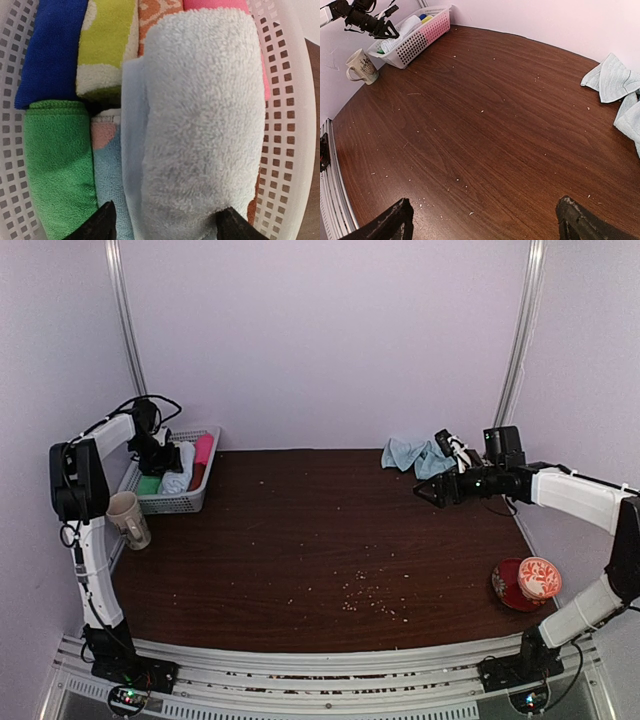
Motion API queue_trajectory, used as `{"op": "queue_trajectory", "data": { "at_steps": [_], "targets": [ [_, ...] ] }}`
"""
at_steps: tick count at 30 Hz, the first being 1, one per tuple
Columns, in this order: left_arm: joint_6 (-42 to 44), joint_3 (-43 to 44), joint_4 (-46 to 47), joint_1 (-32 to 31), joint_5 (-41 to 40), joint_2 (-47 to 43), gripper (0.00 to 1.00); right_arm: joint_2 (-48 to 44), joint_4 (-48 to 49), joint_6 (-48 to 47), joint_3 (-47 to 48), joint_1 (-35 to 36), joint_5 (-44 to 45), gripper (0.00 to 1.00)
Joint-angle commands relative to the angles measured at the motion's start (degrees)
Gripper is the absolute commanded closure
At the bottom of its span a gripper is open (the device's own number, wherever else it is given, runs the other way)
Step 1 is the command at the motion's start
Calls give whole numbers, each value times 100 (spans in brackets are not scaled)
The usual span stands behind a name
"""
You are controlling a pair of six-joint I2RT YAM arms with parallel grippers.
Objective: Roll the towels
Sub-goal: Place the towel in the storage box, then adjust the towel in the storage box.
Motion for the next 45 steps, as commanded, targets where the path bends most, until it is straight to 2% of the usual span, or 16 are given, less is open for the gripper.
{"op": "queue_trajectory", "data": {
  "at_steps": [1,10,15,18,29,45],
  "targets": [
    [-145,-264,660,-5,65,-493,28,71,-22,8,139,-2,-40,0],
    [-343,-462,1172,-83,-269,-923,23,96,-24,-8,142,-1,12,0],
    [-210,-351,1040,-490,-687,-811,9,142,-51,-33,158,15,22,0],
    [-191,-161,774,-717,-1214,-555,5,158,-67,-42,167,33,29,0],
    [-284,-201,570,-1055,-2288,-225,5,163,-97,-72,176,51,30,0],
    [-246,-293,499,-1099,-2494,-1,4,168,-128,-110,194,76,13,0]
  ]
}}
